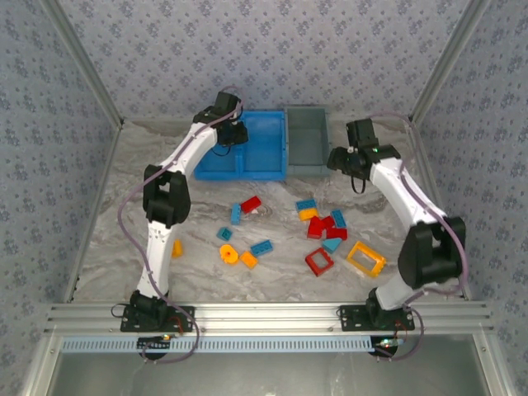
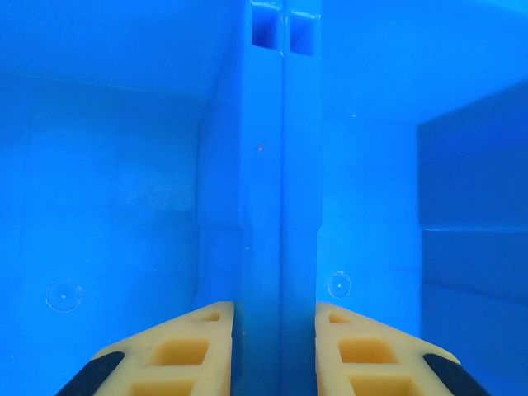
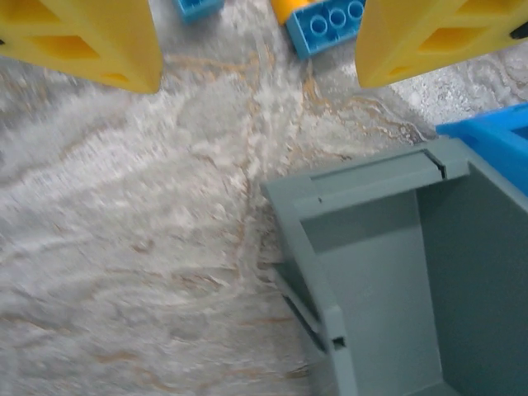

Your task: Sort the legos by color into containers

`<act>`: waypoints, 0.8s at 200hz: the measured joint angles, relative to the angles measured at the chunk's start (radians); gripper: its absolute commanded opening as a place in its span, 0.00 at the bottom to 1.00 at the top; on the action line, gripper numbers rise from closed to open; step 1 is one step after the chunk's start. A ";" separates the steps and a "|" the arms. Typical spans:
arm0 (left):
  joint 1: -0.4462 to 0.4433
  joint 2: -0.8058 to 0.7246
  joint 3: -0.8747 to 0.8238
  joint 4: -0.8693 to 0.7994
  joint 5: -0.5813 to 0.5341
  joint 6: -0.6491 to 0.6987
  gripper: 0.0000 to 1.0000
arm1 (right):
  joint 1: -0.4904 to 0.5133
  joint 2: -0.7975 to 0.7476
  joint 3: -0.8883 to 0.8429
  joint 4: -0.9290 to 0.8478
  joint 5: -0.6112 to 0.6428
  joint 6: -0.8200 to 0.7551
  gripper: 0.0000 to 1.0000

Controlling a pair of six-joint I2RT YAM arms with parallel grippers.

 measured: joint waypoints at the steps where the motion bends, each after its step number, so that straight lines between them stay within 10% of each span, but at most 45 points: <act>1: 0.000 0.000 0.000 0.000 0.000 0.000 0.00 | 0.000 -0.005 -0.005 0.000 0.001 0.002 0.65; 48: 0.004 0.001 0.004 -0.003 -0.007 0.002 0.00 | 0.046 -0.293 -0.216 -0.068 0.050 0.117 0.66; 160: 0.024 0.026 0.055 -0.040 0.033 0.052 0.08 | 0.122 -0.422 -0.372 -0.217 0.089 0.279 0.63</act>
